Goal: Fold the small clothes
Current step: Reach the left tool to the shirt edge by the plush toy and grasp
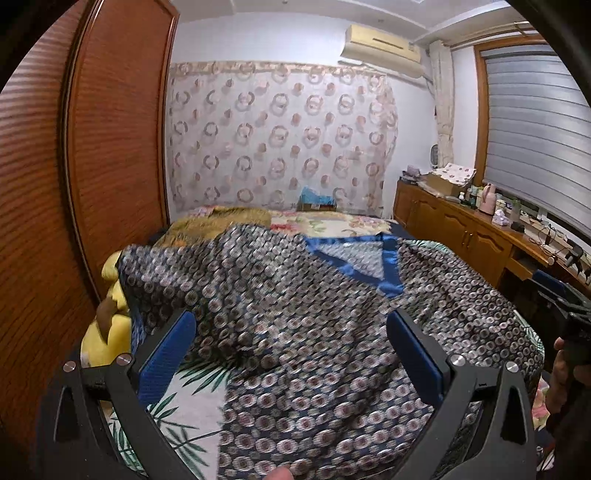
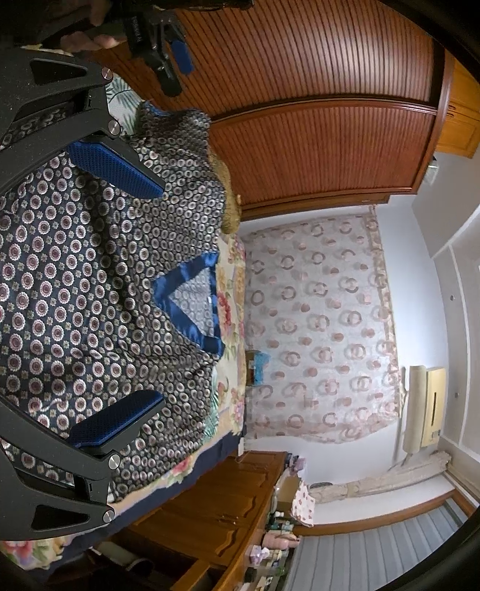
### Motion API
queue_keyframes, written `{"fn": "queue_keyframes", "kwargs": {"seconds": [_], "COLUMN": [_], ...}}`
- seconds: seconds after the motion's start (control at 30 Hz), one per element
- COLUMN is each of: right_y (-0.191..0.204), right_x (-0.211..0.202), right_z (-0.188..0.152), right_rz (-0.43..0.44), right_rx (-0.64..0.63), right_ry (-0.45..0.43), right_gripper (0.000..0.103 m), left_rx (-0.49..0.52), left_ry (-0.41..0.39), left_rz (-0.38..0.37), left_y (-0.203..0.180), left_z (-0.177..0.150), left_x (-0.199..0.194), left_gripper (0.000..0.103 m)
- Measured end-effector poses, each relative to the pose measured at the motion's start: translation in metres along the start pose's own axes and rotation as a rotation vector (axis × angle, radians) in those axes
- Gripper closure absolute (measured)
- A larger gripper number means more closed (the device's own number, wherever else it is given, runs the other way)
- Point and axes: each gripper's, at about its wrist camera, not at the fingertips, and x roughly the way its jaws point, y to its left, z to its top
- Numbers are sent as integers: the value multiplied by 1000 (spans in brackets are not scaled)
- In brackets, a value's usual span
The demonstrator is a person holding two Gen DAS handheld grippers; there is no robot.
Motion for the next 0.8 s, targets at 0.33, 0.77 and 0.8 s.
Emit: {"fn": "queue_keyframes", "kwargs": {"seconds": [0.33,0.77,0.8], "right_y": [0,5,5], "right_x": [34,82,86], "right_z": [-8,-11,-11], "right_rz": [27,100,100], "right_rx": [-38,-112,-116], "right_ry": [54,185,199], "right_gripper": [0,0,0], "left_rx": [-57,-145,-162], "left_ry": [45,212,228], "left_rz": [81,105,91], "left_y": [60,139,143], "left_z": [-15,-34,-36], "left_x": [20,62,65], "left_gripper": [0,14,19]}}
